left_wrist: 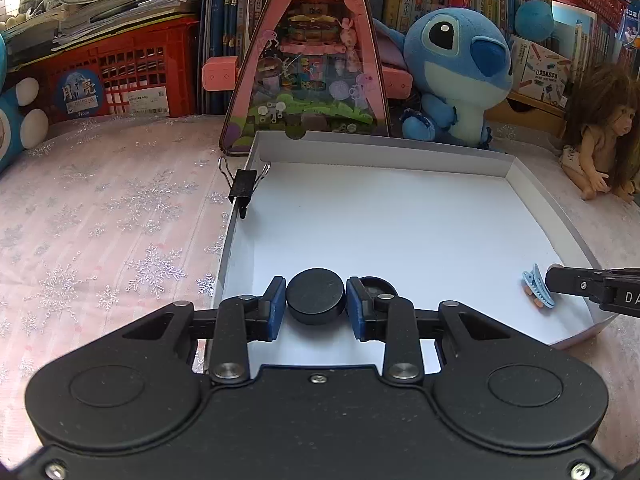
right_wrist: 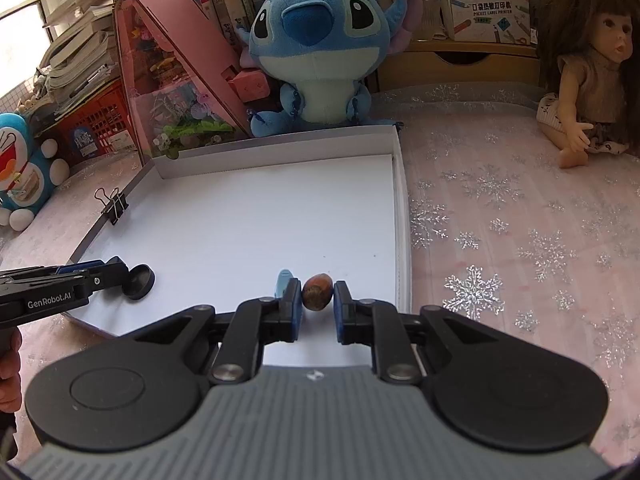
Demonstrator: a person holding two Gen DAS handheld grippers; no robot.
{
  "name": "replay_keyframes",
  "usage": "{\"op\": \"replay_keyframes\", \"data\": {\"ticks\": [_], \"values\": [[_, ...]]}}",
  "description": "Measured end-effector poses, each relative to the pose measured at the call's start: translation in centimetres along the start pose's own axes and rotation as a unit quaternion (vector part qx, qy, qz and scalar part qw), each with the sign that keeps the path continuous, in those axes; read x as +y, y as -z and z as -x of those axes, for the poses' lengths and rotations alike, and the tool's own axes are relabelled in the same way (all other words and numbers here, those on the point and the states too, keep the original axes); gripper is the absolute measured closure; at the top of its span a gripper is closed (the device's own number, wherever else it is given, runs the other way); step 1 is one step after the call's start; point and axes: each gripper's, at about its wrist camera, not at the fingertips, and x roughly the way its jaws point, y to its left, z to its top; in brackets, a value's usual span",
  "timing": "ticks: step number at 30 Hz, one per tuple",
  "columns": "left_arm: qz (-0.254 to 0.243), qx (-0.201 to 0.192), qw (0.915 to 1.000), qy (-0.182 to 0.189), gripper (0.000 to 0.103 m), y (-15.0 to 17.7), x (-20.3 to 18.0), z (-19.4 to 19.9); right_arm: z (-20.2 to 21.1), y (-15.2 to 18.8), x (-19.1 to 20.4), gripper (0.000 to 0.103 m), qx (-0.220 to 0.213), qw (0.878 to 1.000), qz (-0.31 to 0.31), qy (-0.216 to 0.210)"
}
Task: Organize rigid objects
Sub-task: 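Carry the black puck in the left gripper while the right gripper carries the nut over the tray, then open the left gripper to drop the puck while the right gripper releases the nut into the tray, then grasp the red marker with the left gripper while the right gripper grasps another brown nut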
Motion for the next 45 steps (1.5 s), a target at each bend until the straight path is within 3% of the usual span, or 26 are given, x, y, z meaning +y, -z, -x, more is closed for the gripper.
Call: {"op": "replay_keyframes", "data": {"ticks": [9, 12, 13, 14, 18, 20, 23, 34, 45], "values": [[-0.005, -0.002, 1.0000, -0.001, 0.072, 0.1, -0.3, -0.2, -0.2, -0.1, -0.1, 0.081, 0.002, 1.000, -0.008, -0.004], [-0.001, -0.003, 1.0000, 0.003, 0.072, 0.0, -0.2, 0.0, 0.1, -0.1, -0.2, 0.075, -0.007, 1.000, -0.012, -0.007], [0.001, -0.006, 1.0000, 0.003, 0.071, 0.0, -0.2, 0.2, 0.2, -0.1, -0.1, 0.067, -0.009, 1.000, -0.012, -0.008], [0.001, -0.009, 1.0000, 0.003, 0.067, 0.0, -0.2, 0.4, 0.4, -0.1, -0.1, 0.060, -0.012, 1.000, -0.011, -0.009], [-0.012, -0.029, 0.9995, 0.001, 0.054, 0.0, -0.4, 1.8, 1.5, 0.0, 0.1, 0.058, -0.027, 1.000, -0.007, -0.012], [-0.020, -0.042, 0.9989, 0.000, 0.041, 0.1, -0.5, 2.8, 2.3, 0.3, 0.5, 0.053, -0.038, 0.999, 0.007, -0.011], [-0.028, -0.058, 0.9980, 0.000, 0.029, 0.6, -0.6, 4.3, 3.6, 0.9, 1.1, 0.046, -0.055, 0.998, 0.031, -0.007], [-0.064, -0.090, 0.9934, 0.028, 0.024, 5.3, -0.9, 10.1, 7.8, 4.9, 3.0, 0.033, -0.094, 0.990, 0.104, -0.010], [-0.058, -0.073, 0.9949, 0.039, 0.025, 10.6, 0.0, 13.1, 10.7, 10.0, 2.9, 0.031, -0.108, 0.984, 0.142, -0.010]]}}
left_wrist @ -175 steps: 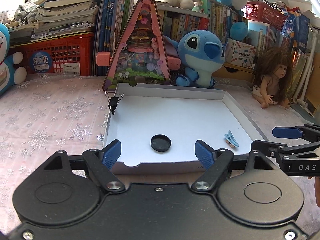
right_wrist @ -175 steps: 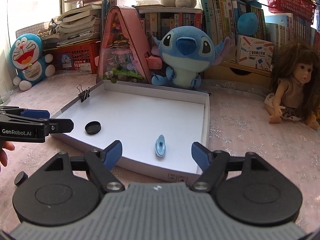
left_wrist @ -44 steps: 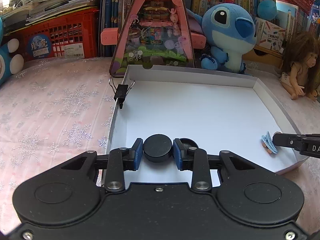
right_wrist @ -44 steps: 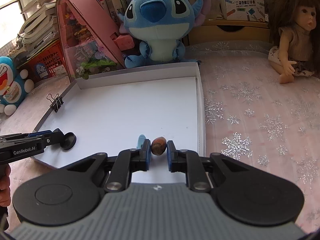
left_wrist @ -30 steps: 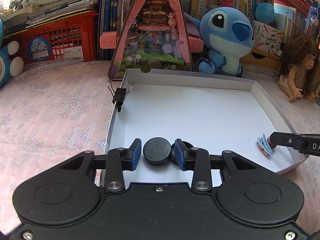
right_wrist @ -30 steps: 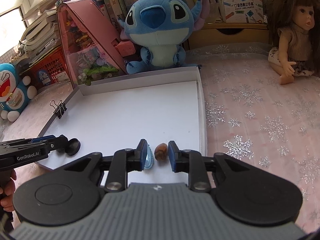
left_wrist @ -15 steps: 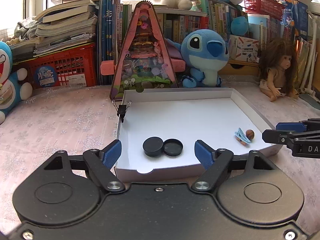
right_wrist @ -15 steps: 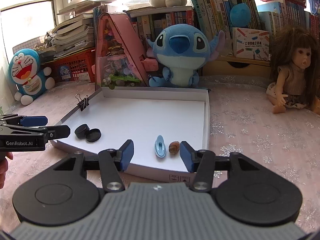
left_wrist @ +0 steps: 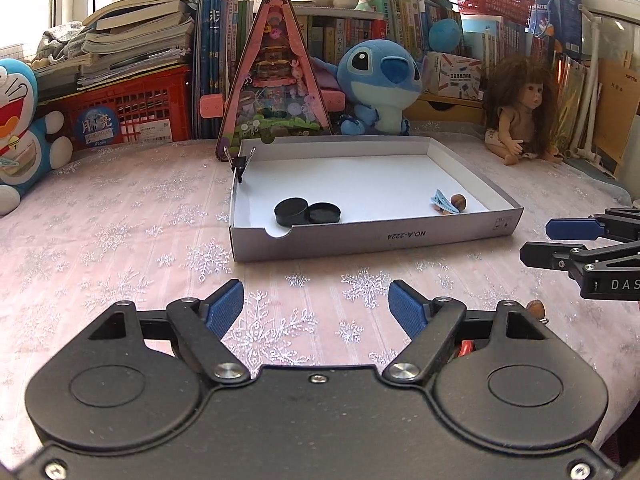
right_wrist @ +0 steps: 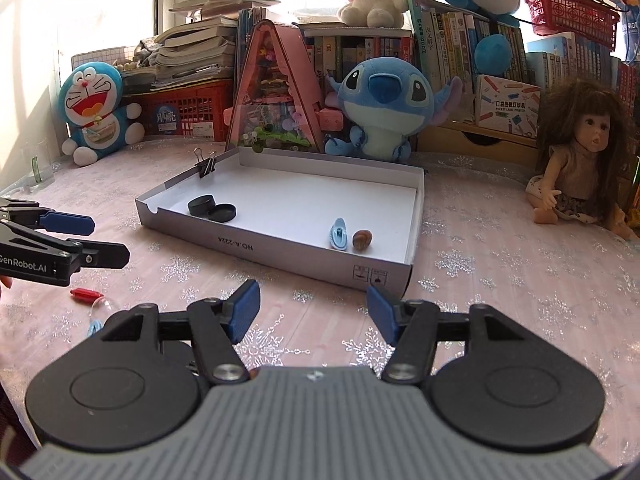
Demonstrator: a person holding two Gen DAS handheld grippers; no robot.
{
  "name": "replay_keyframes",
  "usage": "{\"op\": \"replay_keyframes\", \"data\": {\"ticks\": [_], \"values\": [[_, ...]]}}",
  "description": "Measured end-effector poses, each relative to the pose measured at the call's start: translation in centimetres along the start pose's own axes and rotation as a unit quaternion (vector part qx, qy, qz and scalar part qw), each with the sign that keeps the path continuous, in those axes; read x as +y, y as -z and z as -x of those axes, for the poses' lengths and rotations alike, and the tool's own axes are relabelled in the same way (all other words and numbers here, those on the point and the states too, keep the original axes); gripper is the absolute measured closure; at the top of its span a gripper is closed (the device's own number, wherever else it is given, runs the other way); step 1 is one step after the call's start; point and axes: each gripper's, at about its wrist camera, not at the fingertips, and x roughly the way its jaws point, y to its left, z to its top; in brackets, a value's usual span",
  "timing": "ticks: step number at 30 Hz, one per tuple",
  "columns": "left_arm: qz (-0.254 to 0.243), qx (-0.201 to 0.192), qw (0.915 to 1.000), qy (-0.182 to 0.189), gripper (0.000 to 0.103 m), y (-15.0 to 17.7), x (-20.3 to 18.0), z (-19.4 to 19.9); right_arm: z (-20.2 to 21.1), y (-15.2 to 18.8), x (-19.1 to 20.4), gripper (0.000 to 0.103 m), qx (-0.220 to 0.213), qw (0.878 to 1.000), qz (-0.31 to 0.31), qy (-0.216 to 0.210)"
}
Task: Organize rigid objects
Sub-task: 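Grasp the red marker with the left gripper while the right gripper grasps another brown nut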
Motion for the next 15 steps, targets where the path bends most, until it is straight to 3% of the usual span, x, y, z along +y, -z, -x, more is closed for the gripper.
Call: {"op": "replay_keyframes", "data": {"ticks": [9, 11, 15], "values": [[0.026, 0.003, 0.9996, -0.015, 0.032, 2.4, 0.5, 1.9, 1.6, 2.5, 0.4, 0.031, 0.006, 1.000, 0.028, 0.009], [0.035, 0.005, 0.9993, -0.015, 0.046, 2.8, 0.6, 2.2, 1.8, 2.9, 0.6, 0.031, 0.008, 0.999, 0.034, 0.010], [0.043, 0.013, 0.9990, -0.007, 0.051, 3.3, 0.9, 2.6, 1.9, 3.5, 1.0, 0.031, 0.009, 0.999, 0.046, 0.008]]}}
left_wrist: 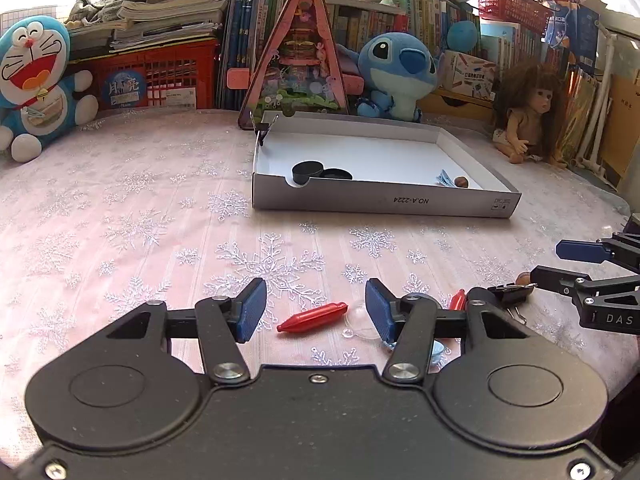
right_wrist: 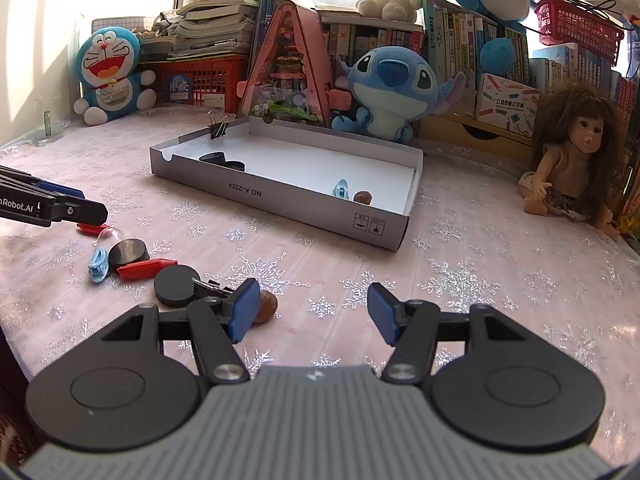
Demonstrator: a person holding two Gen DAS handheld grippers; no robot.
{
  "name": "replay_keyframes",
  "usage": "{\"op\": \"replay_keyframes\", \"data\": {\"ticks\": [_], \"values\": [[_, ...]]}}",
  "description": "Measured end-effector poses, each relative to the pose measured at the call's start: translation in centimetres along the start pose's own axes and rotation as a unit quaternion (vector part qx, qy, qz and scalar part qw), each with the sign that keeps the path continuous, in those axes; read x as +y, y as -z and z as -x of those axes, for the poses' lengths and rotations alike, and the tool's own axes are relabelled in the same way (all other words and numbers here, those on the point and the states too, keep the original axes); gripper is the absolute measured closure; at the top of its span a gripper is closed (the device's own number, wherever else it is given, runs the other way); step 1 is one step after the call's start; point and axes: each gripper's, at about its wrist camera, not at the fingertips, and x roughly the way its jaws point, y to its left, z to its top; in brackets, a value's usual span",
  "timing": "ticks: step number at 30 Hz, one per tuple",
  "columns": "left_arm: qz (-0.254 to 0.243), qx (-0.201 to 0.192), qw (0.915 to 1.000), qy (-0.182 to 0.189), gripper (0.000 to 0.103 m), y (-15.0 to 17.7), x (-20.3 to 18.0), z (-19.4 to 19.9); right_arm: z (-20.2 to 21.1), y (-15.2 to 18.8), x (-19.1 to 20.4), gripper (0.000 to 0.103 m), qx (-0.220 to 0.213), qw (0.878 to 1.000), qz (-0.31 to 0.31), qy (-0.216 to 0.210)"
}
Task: Organize rigid objects
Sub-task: 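Grasp the red marker with the left gripper while the right gripper grasps another brown nut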
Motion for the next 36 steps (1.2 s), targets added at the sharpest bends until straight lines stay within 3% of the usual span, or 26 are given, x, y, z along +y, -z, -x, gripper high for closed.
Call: {"op": "replay_keyframes", "data": {"ticks": [14, 25, 29, 36], "values": [[-0.002, 0.018, 0.9991, -0.038, 0.062, 1.2, 0.9, -0.3, -0.2, 0.4, 0.4, 0.031, 0.002, 1.000, 0.006, -0.004], [0.005, 0.012, 0.9973, -0.072, 0.062, 0.6, 2.1, -1.0, -0.4, 0.6, 0.6, 0.031, 0.007, 1.000, 0.004, -0.008], [0.000, -0.001, 0.9988, -0.050, 0.062, 0.5, 1.8, -0.6, -0.6, 0.6, 0.7, 0.033, 0.009, 1.000, 0.002, -0.011], [-0.053, -0.018, 0.9980, -0.029, 0.060, 0.8, -0.6, -0.5, -0.9, 0.7, 1.2, 0.039, 0.011, 1.000, 0.000, -0.019]]}}
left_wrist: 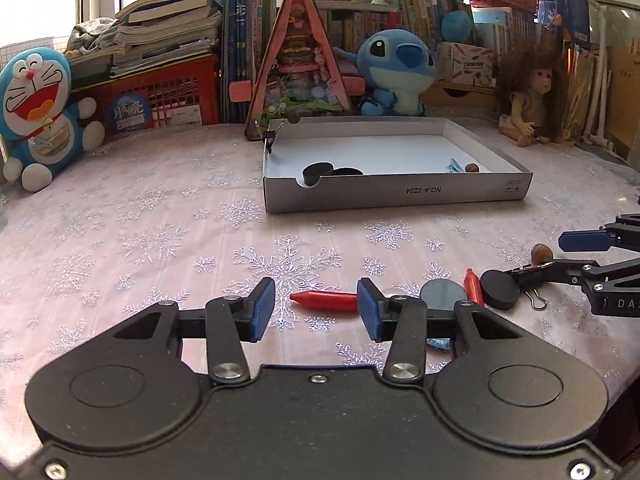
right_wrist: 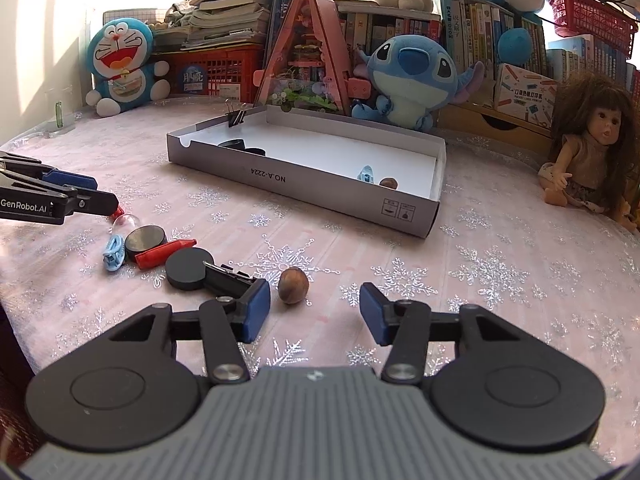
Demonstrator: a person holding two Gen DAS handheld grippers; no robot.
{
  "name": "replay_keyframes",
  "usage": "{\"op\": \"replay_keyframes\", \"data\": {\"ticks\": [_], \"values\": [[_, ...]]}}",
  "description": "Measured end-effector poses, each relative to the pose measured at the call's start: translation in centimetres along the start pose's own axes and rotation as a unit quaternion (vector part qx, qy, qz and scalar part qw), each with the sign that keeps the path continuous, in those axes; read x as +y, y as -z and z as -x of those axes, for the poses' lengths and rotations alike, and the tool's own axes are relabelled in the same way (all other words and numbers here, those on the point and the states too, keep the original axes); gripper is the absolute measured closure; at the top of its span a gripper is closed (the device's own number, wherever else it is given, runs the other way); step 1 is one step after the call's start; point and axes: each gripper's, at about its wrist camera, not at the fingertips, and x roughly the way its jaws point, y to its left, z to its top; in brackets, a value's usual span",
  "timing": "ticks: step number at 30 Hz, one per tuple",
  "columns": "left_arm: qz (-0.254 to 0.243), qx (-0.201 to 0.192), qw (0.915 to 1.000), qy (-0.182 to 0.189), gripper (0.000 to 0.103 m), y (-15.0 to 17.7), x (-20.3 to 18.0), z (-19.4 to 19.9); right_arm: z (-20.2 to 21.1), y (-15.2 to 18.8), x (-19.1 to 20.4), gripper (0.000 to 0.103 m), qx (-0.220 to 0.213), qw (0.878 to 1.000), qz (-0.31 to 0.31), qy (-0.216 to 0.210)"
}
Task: Organize rigid objects
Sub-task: 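Grasp the red marker with the left gripper while the right gripper grasps another brown nut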
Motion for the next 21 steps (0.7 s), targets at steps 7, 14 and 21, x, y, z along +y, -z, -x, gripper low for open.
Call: {"op": "replay_keyframes", "data": {"ticks": [7, 14, 21], "values": [[-0.004, 0.002, 1.0000, 0.002, 0.058, 0.3, -0.3, -0.5, -0.3, -0.1, 0.4, 0.046, -0.008, 1.000, -0.001, 0.009], [-0.016, 0.006, 0.9998, 0.004, 0.058, 0.7, -0.2, -1.1, -0.5, -0.1, 0.7, 0.059, -0.007, 1.000, 0.001, -0.002], [-0.019, 0.011, 0.9997, 0.006, 0.058, 0.7, 0.1, -1.6, -0.5, -0.1, 0.9, 0.074, -0.003, 1.000, 0.003, -0.014]]}}
